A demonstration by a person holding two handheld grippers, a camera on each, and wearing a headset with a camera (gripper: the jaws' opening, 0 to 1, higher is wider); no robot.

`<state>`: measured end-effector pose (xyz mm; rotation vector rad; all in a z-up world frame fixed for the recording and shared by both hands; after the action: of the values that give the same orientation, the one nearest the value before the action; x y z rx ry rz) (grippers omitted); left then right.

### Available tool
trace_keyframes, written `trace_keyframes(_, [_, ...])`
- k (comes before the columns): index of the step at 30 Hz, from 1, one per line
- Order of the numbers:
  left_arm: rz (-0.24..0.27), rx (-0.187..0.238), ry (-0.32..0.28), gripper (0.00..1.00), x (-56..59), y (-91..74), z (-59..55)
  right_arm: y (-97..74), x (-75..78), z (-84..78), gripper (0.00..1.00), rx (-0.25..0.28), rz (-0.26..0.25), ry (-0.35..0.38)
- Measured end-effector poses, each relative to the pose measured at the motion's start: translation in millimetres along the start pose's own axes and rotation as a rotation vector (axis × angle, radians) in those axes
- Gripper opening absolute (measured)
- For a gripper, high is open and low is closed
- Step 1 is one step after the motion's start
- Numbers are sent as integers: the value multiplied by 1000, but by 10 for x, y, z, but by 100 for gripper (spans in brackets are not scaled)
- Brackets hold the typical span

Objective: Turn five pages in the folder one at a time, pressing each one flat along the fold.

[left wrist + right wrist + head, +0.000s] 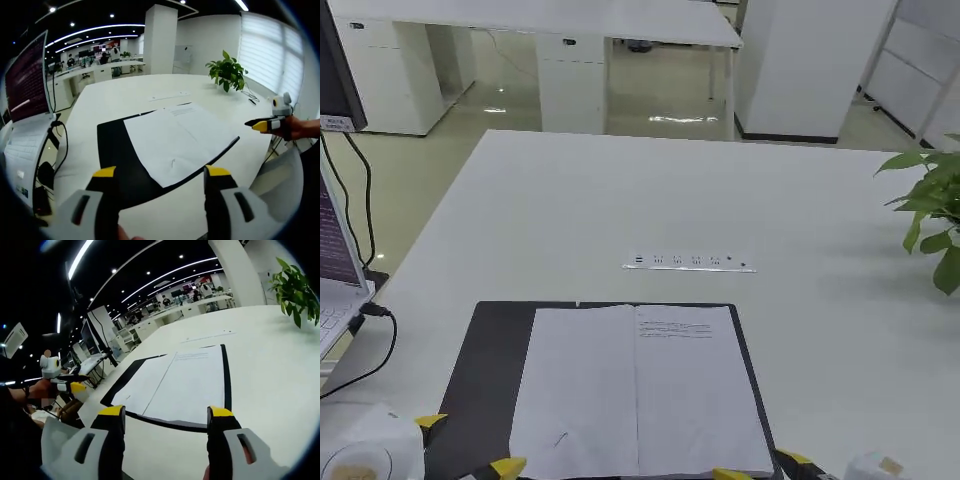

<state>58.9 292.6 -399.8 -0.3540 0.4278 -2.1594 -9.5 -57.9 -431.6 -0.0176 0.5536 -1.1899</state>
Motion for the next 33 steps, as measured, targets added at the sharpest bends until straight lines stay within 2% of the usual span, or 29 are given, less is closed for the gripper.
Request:
trace_keyframes(10, [-28, -12, -7, 73, 40, 65, -9, 0, -20, 11, 65, 5, 6, -8])
trace_keyframes(16, [-53, -25, 8, 73, 102, 143, -8, -36, -27, -36, 66, -20, 18, -16])
trace_keyframes(23, [-82, -42, 22, 73, 159, 213, -39, -94, 18, -50, 67, -20, 0, -24])
trace_keyframes(30, [-135, -51, 40, 73, 385, 301, -18, -133, 64, -47, 66, -14, -10, -12])
trace_keyframes(33, [-178, -43, 38, 72, 502, 352, -7, -143, 65, -58, 66, -16, -7, -4])
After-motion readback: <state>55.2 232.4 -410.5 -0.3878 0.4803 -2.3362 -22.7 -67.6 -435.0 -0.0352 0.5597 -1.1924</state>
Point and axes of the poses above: the centre of the closed fingertips' face, and the gripper's own axes: y roughly forward along the fingers, x roughly to its right, z roughly out of its top, the point moved 6 cm from there along -y, roughly backward along the fingers, and after that the axes turned 10 degrees about x, right-handed, at the moved point
